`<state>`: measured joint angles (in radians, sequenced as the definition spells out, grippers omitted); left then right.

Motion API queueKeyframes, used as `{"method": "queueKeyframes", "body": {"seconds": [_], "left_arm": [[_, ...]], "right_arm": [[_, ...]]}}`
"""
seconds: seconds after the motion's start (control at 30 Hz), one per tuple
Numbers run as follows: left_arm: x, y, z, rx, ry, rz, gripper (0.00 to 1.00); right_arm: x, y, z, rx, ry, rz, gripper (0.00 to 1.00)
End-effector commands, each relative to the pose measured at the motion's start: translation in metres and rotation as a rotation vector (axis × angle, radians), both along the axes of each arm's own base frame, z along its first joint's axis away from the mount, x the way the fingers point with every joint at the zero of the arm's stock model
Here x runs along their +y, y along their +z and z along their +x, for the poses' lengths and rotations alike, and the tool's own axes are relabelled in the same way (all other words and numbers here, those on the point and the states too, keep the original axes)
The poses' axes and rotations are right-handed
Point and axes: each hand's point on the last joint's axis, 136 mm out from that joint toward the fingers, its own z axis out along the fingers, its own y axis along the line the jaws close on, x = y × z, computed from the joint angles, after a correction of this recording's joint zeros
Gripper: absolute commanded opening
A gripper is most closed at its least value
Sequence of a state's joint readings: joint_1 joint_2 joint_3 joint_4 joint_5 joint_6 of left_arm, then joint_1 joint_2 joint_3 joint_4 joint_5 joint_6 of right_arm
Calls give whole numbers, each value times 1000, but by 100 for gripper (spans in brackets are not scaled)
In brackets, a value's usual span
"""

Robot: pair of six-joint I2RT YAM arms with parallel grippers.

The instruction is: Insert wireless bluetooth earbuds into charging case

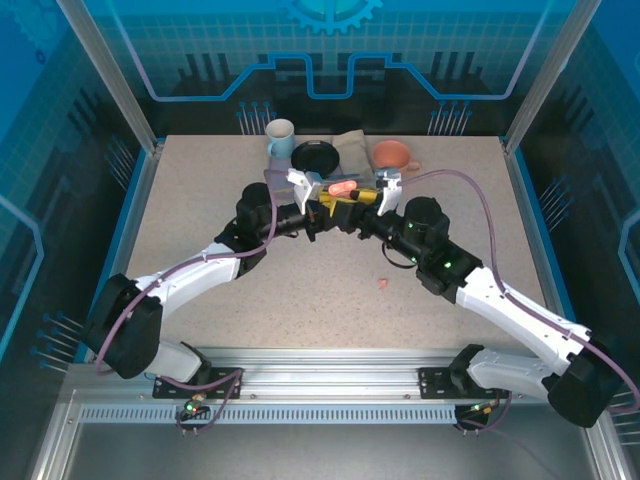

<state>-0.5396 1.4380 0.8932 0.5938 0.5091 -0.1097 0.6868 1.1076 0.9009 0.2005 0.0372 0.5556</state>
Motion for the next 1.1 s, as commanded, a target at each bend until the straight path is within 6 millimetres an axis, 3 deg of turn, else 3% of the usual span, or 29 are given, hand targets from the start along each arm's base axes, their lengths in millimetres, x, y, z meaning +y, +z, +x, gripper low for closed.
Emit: {"method": "queueKeyframes", "body": {"seconds": [0.0,0.17,0.3,0.37,0.5,0.63,0.77,0.9,1.07], "left_arm": [[0,22,-9,-87,-18,-31,0],[5,15,-13,-100,-1,-8,0],[8,7,-17,-95,1,18,0],[10,4,-17,-93,7,19,0],[9,-3,-16,-73,6,16,0],[8,-3,-14,-63,7,9,0],[8,-1,-11,-58,14,0,0],[8,3,-8,-60,24,-10,0],[9,6,-7,-64,27,-15,0]], "right_arm": [[-20,12,8,57,-66,58,69],[-64,21,18,159,-184,138,74],[-100,5,19,258,-296,106,76],[-105,-2,19,299,-295,92,74],[-77,-11,12,360,-163,44,69],[-50,-13,-7,342,-53,-114,67],[-41,-15,-25,304,6,-193,64],[-33,-20,-37,304,42,-249,53],[-26,-28,-36,312,45,-261,40]]}}
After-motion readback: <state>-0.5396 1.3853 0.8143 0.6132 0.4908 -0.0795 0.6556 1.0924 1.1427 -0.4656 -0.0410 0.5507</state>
